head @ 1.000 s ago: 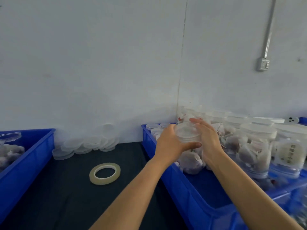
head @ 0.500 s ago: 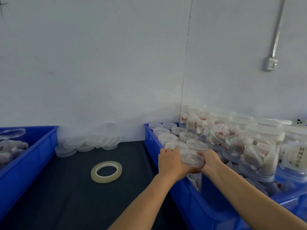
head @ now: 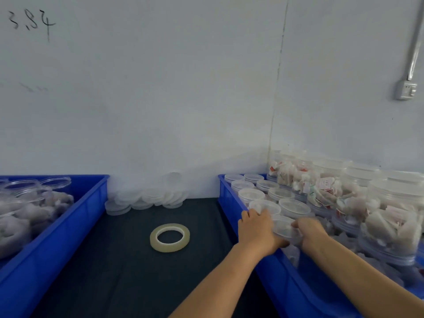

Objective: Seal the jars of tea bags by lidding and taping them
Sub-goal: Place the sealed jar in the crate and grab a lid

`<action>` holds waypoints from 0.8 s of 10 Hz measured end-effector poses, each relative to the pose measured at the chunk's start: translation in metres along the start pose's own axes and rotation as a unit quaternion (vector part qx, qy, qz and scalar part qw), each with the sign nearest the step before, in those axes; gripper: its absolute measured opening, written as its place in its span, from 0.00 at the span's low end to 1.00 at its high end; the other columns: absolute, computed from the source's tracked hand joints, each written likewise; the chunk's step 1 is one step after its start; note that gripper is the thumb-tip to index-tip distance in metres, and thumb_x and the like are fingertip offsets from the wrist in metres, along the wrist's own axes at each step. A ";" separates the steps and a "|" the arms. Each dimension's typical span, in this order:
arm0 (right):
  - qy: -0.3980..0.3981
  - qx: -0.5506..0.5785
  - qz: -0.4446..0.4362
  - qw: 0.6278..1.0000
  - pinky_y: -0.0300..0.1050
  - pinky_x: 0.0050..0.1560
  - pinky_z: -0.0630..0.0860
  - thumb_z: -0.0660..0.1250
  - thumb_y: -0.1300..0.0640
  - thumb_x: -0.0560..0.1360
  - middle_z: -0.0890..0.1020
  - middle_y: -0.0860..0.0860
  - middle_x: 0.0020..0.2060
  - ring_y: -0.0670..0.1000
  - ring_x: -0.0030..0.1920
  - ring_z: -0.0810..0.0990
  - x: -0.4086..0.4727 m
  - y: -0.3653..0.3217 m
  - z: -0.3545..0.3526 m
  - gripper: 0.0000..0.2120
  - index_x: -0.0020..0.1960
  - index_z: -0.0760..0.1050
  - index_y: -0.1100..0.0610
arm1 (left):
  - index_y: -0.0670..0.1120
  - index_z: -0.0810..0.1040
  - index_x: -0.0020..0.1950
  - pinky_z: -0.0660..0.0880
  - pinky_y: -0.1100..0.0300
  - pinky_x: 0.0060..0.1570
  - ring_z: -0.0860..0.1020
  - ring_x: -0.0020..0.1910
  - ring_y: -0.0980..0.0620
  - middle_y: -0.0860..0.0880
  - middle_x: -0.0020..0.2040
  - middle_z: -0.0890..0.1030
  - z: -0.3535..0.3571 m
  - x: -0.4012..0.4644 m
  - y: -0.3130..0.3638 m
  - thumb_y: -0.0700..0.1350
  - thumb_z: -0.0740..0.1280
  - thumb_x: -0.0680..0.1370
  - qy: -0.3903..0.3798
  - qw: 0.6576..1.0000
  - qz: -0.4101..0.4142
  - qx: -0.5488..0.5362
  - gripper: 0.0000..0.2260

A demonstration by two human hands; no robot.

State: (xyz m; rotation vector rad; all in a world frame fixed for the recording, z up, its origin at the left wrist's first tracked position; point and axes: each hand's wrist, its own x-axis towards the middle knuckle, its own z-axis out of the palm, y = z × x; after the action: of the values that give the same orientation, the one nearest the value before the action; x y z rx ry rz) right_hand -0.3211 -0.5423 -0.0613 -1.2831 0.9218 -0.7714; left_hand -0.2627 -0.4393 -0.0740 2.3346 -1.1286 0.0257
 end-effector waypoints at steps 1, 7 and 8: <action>0.024 -0.105 -0.104 0.989 0.48 0.38 0.72 0.56 0.69 0.79 0.78 0.59 0.50 0.52 0.39 0.74 -0.018 -0.012 0.003 0.15 0.62 0.74 0.62 | 0.47 0.73 0.65 0.69 0.50 0.60 0.68 0.65 0.43 0.44 0.65 0.72 -0.017 -0.007 -0.012 0.55 0.70 0.75 0.005 0.999 0.011 -0.034 0.22; -0.368 -0.129 -0.132 0.911 0.42 0.31 0.73 0.54 0.67 0.78 0.68 0.54 0.28 0.49 0.28 0.67 -0.156 -0.017 0.214 0.16 0.32 0.66 0.59 | 0.48 0.78 0.52 0.73 0.56 0.47 0.78 0.51 0.50 0.50 0.52 0.81 -0.195 -0.131 -0.172 0.50 0.66 0.77 0.100 0.972 -0.193 0.088 0.08; -0.425 -0.128 -0.114 0.889 0.40 0.27 0.72 0.54 0.68 0.77 0.68 0.53 0.27 0.48 0.27 0.67 -0.184 0.000 0.258 0.16 0.32 0.66 0.59 | 0.46 0.79 0.53 0.73 0.54 0.49 0.78 0.51 0.49 0.49 0.52 0.81 -0.215 -0.155 -0.201 0.49 0.66 0.76 0.101 0.959 -0.243 0.109 0.10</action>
State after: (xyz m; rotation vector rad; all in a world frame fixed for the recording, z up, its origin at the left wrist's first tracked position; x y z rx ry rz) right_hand -0.1724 -0.2653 -0.0252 -1.7671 0.1530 -0.1881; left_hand -0.1711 -0.1242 -0.0206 2.6713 -0.4526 0.2135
